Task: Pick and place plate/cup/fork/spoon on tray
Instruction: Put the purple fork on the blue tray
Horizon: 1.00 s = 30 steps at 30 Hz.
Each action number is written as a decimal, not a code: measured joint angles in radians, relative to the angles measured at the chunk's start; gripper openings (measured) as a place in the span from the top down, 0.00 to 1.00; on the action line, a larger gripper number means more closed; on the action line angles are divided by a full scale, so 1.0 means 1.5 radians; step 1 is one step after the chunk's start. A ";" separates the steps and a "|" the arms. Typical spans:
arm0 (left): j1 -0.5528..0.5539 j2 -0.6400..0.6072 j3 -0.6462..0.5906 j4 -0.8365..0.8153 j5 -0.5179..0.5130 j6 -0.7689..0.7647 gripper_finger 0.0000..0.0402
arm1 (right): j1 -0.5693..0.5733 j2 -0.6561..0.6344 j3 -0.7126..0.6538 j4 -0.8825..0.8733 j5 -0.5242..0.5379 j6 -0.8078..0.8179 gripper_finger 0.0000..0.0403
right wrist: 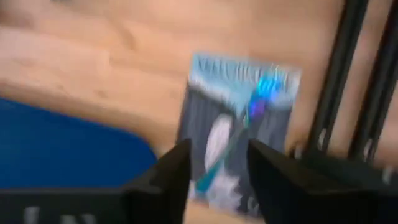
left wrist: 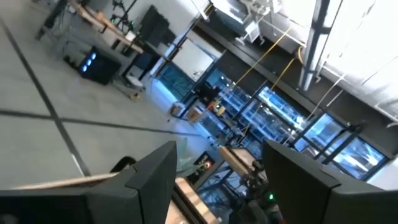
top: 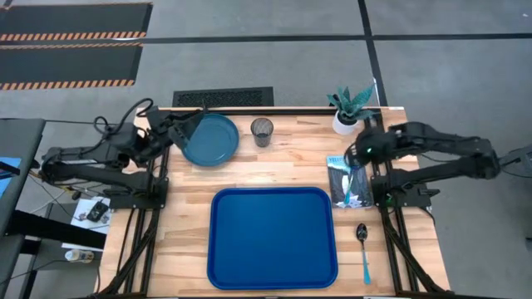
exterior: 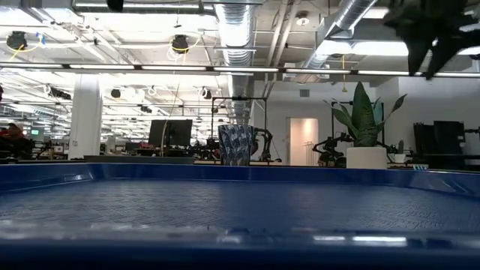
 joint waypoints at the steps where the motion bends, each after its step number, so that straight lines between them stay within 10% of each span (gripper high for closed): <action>1: 0.004 0.000 0.000 -0.008 0.005 -0.011 0.45 | 0.007 0.001 -0.018 0.007 -0.012 0.030 0.47; 11: 0.055 0.000 0.000 -0.069 0.044 -0.065 0.45 | 0.066 0.018 -0.232 0.140 -0.046 0.278 0.33; 30: 0.106 0.000 0.000 -0.077 0.119 -0.078 0.45 | 0.052 0.268 -0.223 0.224 -0.029 0.319 0.33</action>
